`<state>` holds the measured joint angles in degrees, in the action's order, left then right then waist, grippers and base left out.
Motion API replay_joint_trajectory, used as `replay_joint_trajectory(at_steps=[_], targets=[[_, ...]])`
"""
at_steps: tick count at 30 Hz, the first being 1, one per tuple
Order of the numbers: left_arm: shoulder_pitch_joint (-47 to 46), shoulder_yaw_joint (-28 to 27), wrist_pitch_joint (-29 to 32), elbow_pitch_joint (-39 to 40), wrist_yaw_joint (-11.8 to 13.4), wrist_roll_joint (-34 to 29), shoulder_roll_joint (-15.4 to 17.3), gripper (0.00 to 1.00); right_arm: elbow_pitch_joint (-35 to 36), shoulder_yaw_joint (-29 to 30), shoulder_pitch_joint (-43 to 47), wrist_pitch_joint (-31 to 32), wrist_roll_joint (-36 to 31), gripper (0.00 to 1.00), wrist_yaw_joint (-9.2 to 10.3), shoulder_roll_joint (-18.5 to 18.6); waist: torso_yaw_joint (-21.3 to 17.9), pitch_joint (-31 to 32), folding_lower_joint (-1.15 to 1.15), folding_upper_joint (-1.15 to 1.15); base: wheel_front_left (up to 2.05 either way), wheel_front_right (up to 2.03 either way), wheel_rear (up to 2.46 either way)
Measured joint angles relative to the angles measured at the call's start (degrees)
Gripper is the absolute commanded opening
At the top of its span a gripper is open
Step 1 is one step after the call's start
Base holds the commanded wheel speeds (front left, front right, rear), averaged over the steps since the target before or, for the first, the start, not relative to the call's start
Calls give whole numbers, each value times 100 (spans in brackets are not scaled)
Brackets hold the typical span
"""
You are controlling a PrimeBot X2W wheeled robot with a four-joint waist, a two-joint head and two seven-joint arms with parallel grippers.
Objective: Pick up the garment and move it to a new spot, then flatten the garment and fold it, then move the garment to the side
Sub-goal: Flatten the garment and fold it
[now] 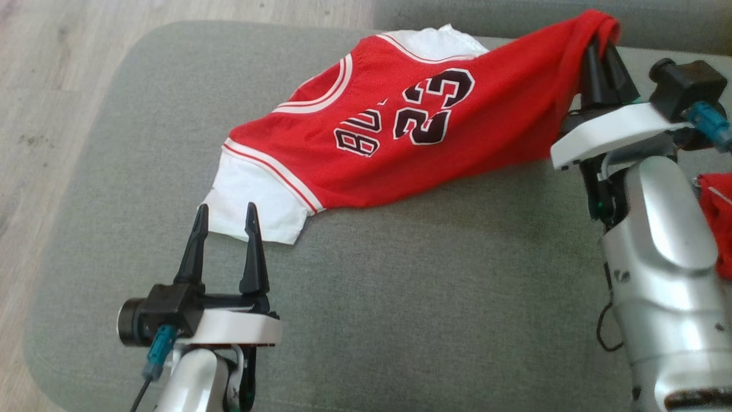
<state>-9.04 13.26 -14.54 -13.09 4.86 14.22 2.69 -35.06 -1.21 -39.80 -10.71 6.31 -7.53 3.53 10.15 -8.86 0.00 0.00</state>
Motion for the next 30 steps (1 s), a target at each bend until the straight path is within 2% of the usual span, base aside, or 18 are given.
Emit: replay_joint_trajectory(at_steps=[12,16,18,22,26,30], targets=[[382,-73,0,49,20,-1,4,100,2648,-789,1701,736,-90,0,0,-4,-33,353,-1,0,0,0,0],[393,-89,0,134,18,-1,3,100,3414,-862,1952,1140,-112,0,0,-4,-64,295,-1,0,0,0,0],[385,-88,0,171,15,-1,3,100,3566,-822,1945,1325,-193,0,0,-10,-49,201,0,0,0,0,0],[275,-14,0,207,-15,0,3,100,3232,-311,1840,1548,-475,0,0,-15,22,-82,1,0,0,0,0],[-58,132,0,200,-33,29,3,100,2096,229,1249,1588,-802,0,0,180,139,-420,2,0,0,0,0],[-345,205,0,140,-34,59,-8,100,720,443,393,1464,-1198,0,0,602,278,-699,2,0,0,0,0]])
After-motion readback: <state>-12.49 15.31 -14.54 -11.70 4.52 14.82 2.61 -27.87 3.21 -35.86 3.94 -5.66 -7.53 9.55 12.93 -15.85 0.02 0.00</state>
